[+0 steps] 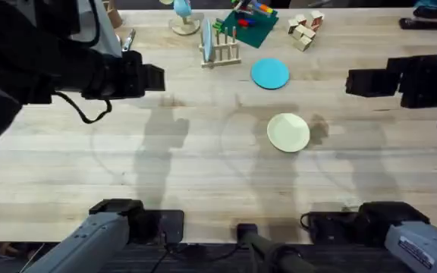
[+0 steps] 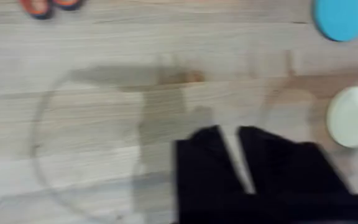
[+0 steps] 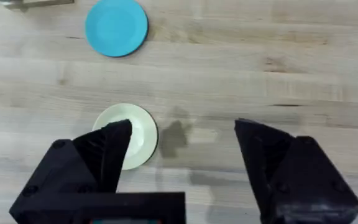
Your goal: Pick up the plates from the table one by one and place each into a slot on the dish rack.
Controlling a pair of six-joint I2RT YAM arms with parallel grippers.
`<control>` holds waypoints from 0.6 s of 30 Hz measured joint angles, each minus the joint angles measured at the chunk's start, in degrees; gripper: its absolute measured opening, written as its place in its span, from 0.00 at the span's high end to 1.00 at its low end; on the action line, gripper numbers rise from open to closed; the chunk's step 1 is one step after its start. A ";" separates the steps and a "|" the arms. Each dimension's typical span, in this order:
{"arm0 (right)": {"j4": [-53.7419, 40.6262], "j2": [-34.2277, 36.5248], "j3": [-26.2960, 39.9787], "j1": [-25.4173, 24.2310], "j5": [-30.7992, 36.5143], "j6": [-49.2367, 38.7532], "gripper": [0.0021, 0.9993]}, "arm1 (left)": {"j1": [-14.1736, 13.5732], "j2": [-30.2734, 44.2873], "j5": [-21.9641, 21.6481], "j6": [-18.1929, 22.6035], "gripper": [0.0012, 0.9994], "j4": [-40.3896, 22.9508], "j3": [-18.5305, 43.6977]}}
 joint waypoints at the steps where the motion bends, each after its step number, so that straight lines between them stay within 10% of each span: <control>1: 0.00 0.00 0.00 0.01 0.00 -0.01 0.00 | 0.00 0.00 1.59 0.11 0.91 -0.02 0.00; 12: -0.09 0.00 0.02 -0.01 0.00 -0.01 0.00 | -0.51 0.00 25.49 -2.52 0.96 2.84 0.00; 18: -0.33 0.02 0.02 -0.01 0.00 0.01 0.00 | -6.42 0.00 30.05 -7.16 0.96 10.70 -0.52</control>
